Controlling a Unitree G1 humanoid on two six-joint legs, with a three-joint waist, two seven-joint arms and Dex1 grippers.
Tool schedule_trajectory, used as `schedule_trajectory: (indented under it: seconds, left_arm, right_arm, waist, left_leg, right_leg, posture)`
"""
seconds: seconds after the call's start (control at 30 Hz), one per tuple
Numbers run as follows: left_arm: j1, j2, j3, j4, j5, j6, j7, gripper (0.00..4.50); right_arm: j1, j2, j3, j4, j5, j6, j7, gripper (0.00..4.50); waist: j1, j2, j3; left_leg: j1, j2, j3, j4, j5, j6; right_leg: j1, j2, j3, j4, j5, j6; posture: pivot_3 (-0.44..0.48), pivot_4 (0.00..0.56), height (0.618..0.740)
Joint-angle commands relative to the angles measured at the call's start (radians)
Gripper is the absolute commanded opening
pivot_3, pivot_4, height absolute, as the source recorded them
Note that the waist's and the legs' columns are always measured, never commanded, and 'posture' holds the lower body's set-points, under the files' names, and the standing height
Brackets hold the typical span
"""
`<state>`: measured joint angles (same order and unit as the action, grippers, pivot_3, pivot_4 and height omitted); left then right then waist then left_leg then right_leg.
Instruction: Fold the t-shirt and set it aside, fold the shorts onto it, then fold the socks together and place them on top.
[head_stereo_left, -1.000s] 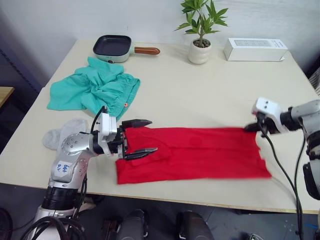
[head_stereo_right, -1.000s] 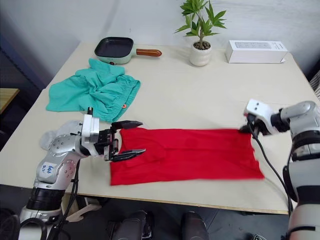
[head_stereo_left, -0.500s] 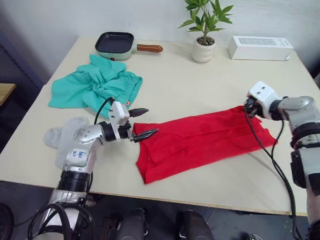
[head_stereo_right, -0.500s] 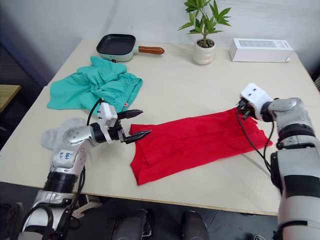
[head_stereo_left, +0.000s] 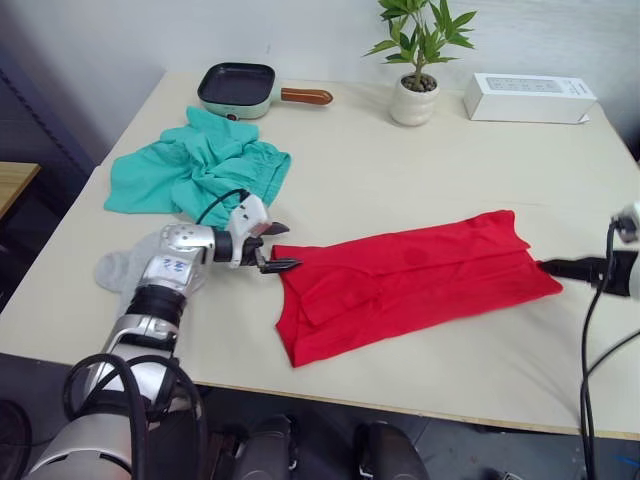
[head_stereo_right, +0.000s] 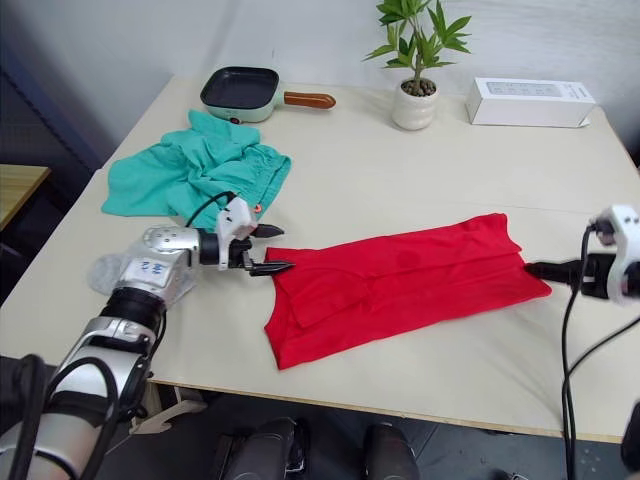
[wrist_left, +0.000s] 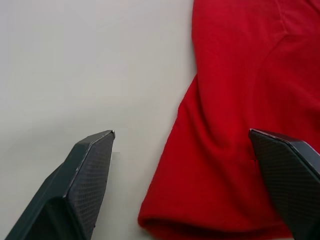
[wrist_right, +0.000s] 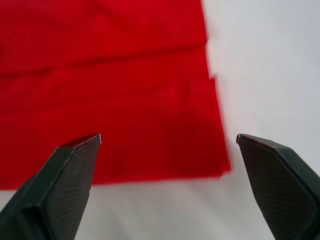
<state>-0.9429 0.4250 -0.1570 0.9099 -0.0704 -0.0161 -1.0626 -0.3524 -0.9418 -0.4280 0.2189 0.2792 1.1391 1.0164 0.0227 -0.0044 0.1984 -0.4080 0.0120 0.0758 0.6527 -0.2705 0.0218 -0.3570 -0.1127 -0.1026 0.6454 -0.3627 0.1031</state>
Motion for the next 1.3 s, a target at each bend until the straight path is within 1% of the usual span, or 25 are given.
schedule_trajectory:
  seconds: [0.03,0.1,0.2,0.27,0.3,0.37,0.47,0.53,0.57,0.67,0.73,0.9,1.03,1.13,1.2,1.3]
  left_arm:
    - [-0.070,-0.035,-0.005,0.094,0.034,-0.041,-0.006,4.50]
    - [-0.100,-0.059,0.003,0.143,0.039,-0.037,-0.006,4.50]
    - [-0.123,-0.082,0.010,0.196,0.049,-0.039,-0.001,4.50]
    - [-0.130,-0.094,0.008,0.220,0.056,-0.044,-0.009,4.11]
    - [-0.134,-0.100,0.008,0.228,0.058,-0.043,-0.012,3.93]
    - [-0.137,-0.108,0.010,0.237,0.062,-0.045,-0.015,3.35]
    - [-0.135,-0.114,0.014,0.243,0.063,-0.051,-0.020,2.43]
    - [-0.129,-0.120,0.022,0.247,0.060,-0.048,-0.024,1.79]
    - [-0.123,-0.122,0.025,0.247,0.061,-0.052,-0.022,1.50]
    - [-0.108,-0.128,0.031,0.242,0.061,-0.053,-0.025,0.53]
    - [-0.102,-0.130,0.038,0.236,0.057,-0.049,-0.030,0.00]
    - [-0.083,-0.128,0.056,0.206,0.047,-0.053,-0.041,0.00]
    - [-0.035,-0.111,0.079,0.106,0.026,-0.015,-0.041,0.00]
    - [0.043,-0.098,0.086,-0.070,0.001,0.071,-0.034,0.00]
    - [0.124,-0.090,0.085,-0.255,-0.016,0.162,-0.005,0.00]
    - [0.259,-0.089,0.085,-0.578,-0.059,0.355,0.057,0.00]
  right_arm:
    - [0.080,0.088,-0.098,-0.236,0.079,0.161,-0.102,4.46]
    - [0.091,0.155,-0.113,-0.293,0.098,0.211,-0.163,4.46]
    - [0.094,0.222,-0.103,-0.332,0.120,0.224,-0.222,4.46]
    - [0.094,0.251,-0.084,-0.340,0.122,0.224,-0.260,4.50]
    - [0.095,0.259,-0.078,-0.349,0.129,0.221,-0.270,4.30]
    - [0.113,0.243,-0.054,-0.380,0.135,0.193,-0.272,3.86]
    - [0.129,0.223,-0.052,-0.405,0.159,0.182,-0.265,2.88]
    - [0.135,0.222,-0.052,-0.386,0.160,0.162,-0.276,2.17]
    - [0.139,0.224,-0.045,-0.372,0.153,0.139,-0.286,1.89]
    - [0.119,0.269,-0.061,-0.327,0.148,0.107,-0.340,0.78]
    - [0.098,0.302,-0.072,-0.304,0.155,0.091,-0.373,0.08]
    - [0.072,0.350,-0.067,-0.282,0.167,0.059,-0.415,0.03]
    - [0.053,0.334,-0.047,-0.236,0.150,-0.012,-0.426,0.03]
    - [0.003,0.295,-0.015,-0.135,0.111,-0.109,-0.431,0.03]
    - [-0.068,0.267,0.026,-0.016,0.071,-0.204,-0.438,0.03]
    - [-0.211,0.243,0.104,0.200,0.005,-0.352,-0.445,0.03]
  waist:
    - [-0.004,0.000,0.000]
    - [-0.009,-0.002,0.000]
    - [-0.019,-0.005,-0.001]
    - [-0.024,-0.007,-0.002]
    - [-0.025,-0.008,-0.003]
    - [-0.025,-0.008,-0.003]
    - [-0.025,-0.009,-0.003]
    - [-0.023,-0.009,-0.003]
    - [-0.023,-0.009,-0.003]
    - [-0.024,-0.009,-0.003]
    - [-0.026,-0.010,-0.004]
    - [-0.027,-0.012,-0.005]
    - [-0.030,-0.012,-0.005]
    - [-0.037,-0.012,-0.005]
    - [-0.041,-0.012,-0.005]
    - [-0.049,-0.012,-0.005]
  left_leg:
    - [0.000,0.000,0.000,-0.001,0.000,0.000]
    - [0.001,-0.001,0.001,0.000,0.001,0.000]
    - [0.001,0.000,0.001,0.000,0.001,0.000]
    - [0.002,0.001,0.001,-0.001,0.001,-0.001]
    - [0.002,0.001,0.001,-0.001,0.002,-0.001]
    - [0.002,0.001,0.001,-0.001,0.002,-0.001]
    - [0.002,0.001,0.001,-0.001,0.002,-0.001]
    - [0.002,0.001,0.001,-0.001,0.002,-0.001]
    - [0.002,0.001,0.001,-0.001,0.002,-0.001]
    - [0.002,0.000,0.001,-0.001,0.002,-0.001]
    - [0.002,0.000,0.001,-0.001,0.002,-0.001]
    - [0.003,0.001,0.001,0.000,0.003,-0.001]
    - [0.003,0.001,0.001,0.000,0.003,-0.001]
    - [0.003,0.001,0.001,-0.001,0.003,-0.001]
    - [0.003,0.001,0.001,0.000,0.003,-0.001]
    - [0.003,0.000,0.001,0.000,0.003,0.000]
  right_leg:
    - [0.000,0.000,0.000,0.000,0.000,0.000]
    - [-0.001,0.000,0.002,0.000,0.000,0.000]
    - [-0.001,-0.001,0.002,0.001,0.000,0.000]
    - [-0.001,-0.001,0.002,0.001,0.000,0.000]
    - [-0.001,-0.001,0.002,0.001,0.000,0.000]
    - [-0.001,-0.001,0.002,0.001,0.000,0.000]
    - [-0.001,-0.001,0.002,0.001,0.000,0.000]
    - [-0.001,-0.001,0.002,0.001,0.000,0.000]
    - [-0.001,-0.001,0.002,0.001,0.000,0.000]
    - [-0.001,-0.001,0.002,0.002,0.000,0.000]
    - [-0.001,-0.001,0.002,0.002,0.000,0.000]
    - [0.000,-0.002,0.002,0.003,0.000,0.000]
    - [-0.001,-0.002,0.003,0.003,0.000,0.000]
    - [-0.001,-0.002,0.003,0.003,0.000,0.000]
    - [-0.001,-0.002,0.003,0.007,0.000,0.000]
    - [-0.001,-0.003,0.005,0.008,0.000,0.000]
  posture:
    - [0.000,0.150,0.740]
    - [0.000,0.150,0.740]
    - [0.000,0.150,0.740]
    - [0.000,0.150,0.740]
    - [0.000,0.150,0.740]
    - [0.000,0.150,0.740]
    - [0.000,0.150,0.740]
    - [0.000,0.150,0.740]
    - [0.000,0.150,0.740]
    - [0.000,0.150,0.740]
    - [0.000,0.150,0.740]
    - [0.000,0.150,0.740]
    - [0.000,0.150,0.740]
    - [0.000,0.150,0.740]
    - [0.000,0.150,0.740]
    - [0.000,0.150,0.740]
